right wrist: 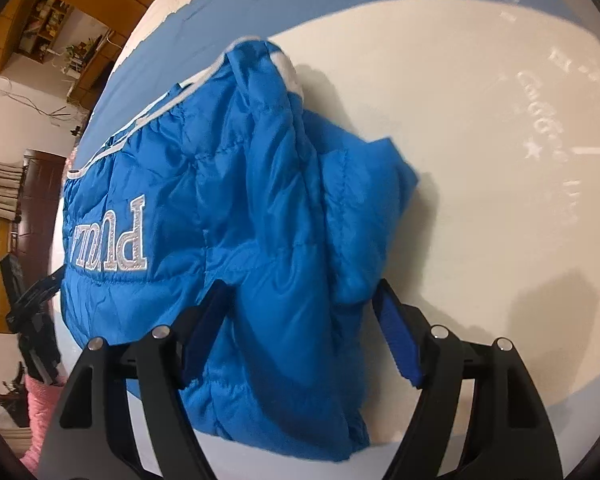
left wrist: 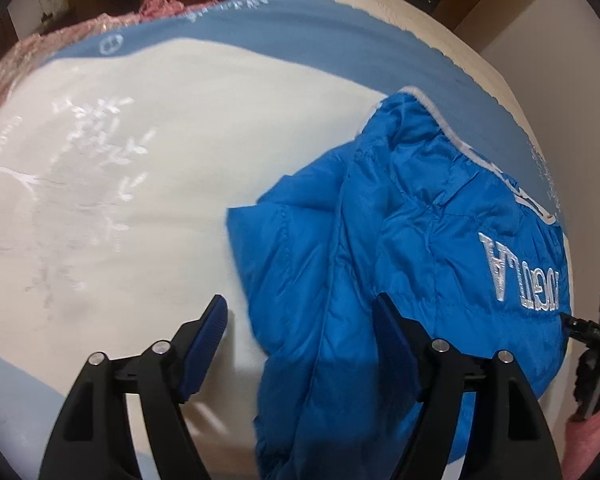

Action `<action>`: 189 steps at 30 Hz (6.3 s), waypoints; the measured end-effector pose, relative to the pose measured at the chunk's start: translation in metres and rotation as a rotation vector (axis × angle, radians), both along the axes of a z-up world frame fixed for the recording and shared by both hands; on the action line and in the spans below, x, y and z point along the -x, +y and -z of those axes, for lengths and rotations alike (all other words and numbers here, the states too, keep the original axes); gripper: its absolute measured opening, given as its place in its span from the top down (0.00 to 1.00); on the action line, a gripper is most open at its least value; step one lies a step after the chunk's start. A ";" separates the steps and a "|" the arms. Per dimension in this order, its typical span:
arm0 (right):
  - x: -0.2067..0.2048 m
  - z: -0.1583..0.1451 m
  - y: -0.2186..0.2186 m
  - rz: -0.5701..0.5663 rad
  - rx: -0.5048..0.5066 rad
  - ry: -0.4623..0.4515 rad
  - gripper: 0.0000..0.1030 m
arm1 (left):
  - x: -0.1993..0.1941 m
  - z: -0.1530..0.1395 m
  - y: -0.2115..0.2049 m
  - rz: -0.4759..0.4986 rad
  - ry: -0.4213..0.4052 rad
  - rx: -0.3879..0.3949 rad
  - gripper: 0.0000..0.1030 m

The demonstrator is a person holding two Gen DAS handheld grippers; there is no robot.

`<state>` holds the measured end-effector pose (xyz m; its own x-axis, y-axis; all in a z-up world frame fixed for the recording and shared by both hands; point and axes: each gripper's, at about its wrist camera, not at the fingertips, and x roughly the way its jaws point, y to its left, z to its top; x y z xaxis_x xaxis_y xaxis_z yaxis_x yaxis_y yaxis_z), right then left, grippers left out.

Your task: Fold large clothes

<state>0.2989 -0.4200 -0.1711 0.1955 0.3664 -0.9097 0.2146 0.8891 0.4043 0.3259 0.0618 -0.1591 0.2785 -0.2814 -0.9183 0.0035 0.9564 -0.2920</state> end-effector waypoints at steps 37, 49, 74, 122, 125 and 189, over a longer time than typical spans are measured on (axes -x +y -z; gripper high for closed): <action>0.167 -0.154 0.053 -0.134 -0.108 -0.237 0.85 | 0.163 -0.128 -0.003 0.050 -0.170 0.160 0.87; 0.216 -0.087 0.072 -0.087 -0.041 -0.080 0.84 | 0.229 -0.046 0.015 0.039 -0.077 0.013 0.81; 0.277 -0.108 0.121 0.099 0.304 -0.099 0.55 | 0.243 -0.043 0.036 0.069 -0.124 -0.127 0.62; 0.253 -0.052 0.117 -0.067 0.251 -0.103 0.83 | 0.244 0.001 -0.148 0.185 -0.132 -0.201 0.60; 0.246 -0.059 0.105 -0.070 0.219 -0.094 0.83 | 0.244 -0.006 -0.145 0.167 -0.118 -0.194 0.60; 0.260 -0.060 0.138 0.015 0.370 0.024 0.77 | 0.260 0.025 0.041 0.034 0.039 0.286 0.57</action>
<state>0.0387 -0.2824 -0.1110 0.1756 0.0095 -0.9844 0.2346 0.9707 0.0512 0.0656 0.1023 -0.1837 0.2303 -0.5388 -0.8103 0.0180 0.8349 -0.5501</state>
